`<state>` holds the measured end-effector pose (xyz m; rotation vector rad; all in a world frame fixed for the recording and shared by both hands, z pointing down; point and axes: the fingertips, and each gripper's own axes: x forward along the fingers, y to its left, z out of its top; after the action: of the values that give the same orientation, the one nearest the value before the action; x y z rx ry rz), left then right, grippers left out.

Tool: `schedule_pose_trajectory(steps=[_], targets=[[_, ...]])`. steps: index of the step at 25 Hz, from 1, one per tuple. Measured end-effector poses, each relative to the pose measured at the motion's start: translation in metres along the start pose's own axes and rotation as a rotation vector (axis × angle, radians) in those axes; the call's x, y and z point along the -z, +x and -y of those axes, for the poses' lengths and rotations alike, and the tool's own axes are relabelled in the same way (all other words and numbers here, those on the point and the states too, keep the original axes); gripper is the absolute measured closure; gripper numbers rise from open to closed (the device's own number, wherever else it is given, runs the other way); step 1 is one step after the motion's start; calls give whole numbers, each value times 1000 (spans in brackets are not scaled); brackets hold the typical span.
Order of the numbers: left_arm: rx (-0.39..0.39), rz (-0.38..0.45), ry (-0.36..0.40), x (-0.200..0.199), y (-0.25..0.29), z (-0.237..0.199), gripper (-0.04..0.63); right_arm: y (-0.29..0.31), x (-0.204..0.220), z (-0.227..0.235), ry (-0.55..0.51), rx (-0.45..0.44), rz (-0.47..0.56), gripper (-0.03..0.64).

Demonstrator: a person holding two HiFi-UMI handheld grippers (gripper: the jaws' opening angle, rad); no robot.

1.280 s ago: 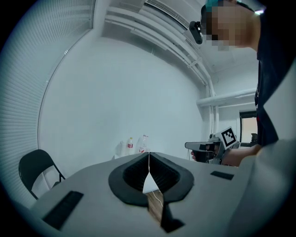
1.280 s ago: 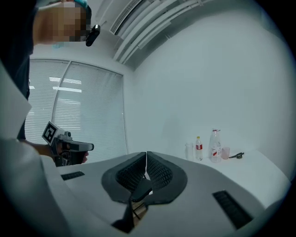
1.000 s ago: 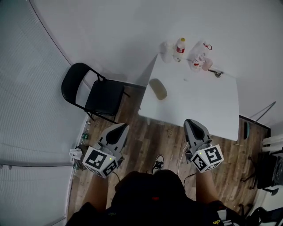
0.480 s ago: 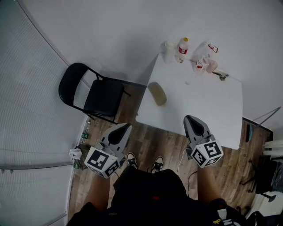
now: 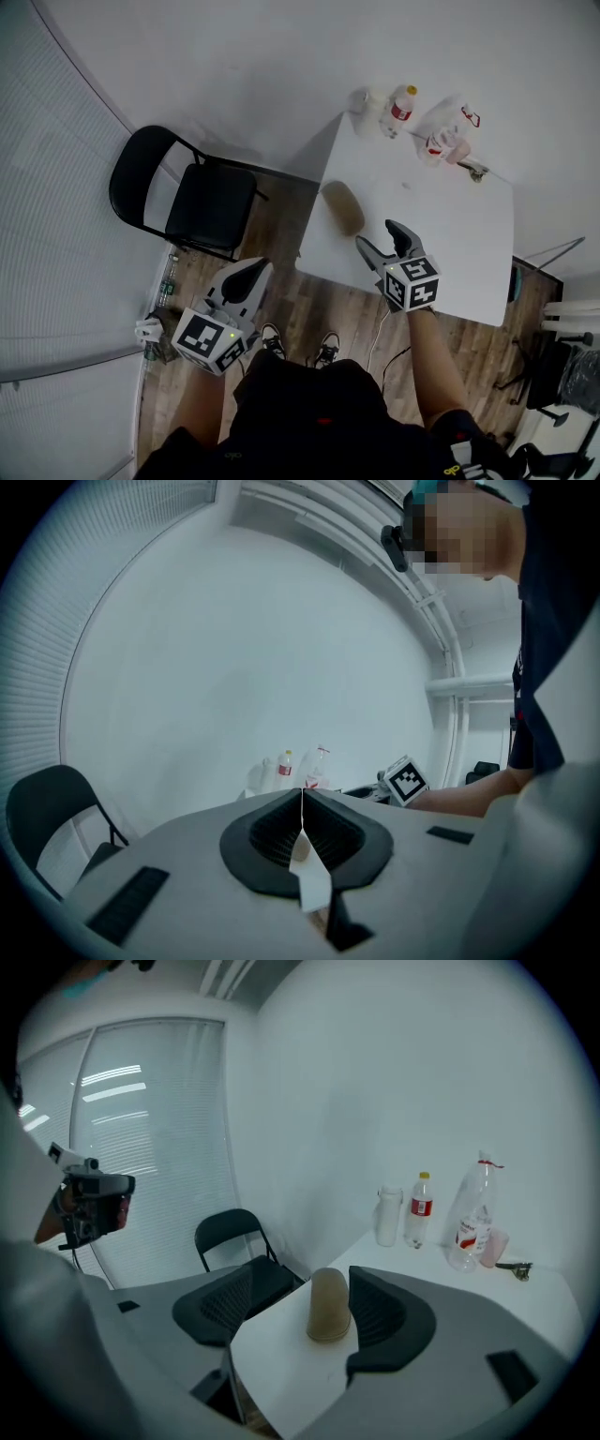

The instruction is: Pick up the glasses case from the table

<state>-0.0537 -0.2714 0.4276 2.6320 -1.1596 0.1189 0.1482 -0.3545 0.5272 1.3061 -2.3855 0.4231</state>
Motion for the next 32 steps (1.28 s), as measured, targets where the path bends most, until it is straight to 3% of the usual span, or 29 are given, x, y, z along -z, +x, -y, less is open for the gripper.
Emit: schedule_pose_trajectory(steps=[6,17,27,32], targets=[[-34,-32,-47,18,-3,-42,574,86,28,19,-3,22,-155,287],[-73,-82,-95,47,-8,-70,574,188,100,54,-50,35,-492,207],[-98,-99,-123,62,-23,-78,574,206,131,56,10,41,-580,204],[-83,-94,-109,57,-19,-73,574,189,113,59,48,73,-472,207]])
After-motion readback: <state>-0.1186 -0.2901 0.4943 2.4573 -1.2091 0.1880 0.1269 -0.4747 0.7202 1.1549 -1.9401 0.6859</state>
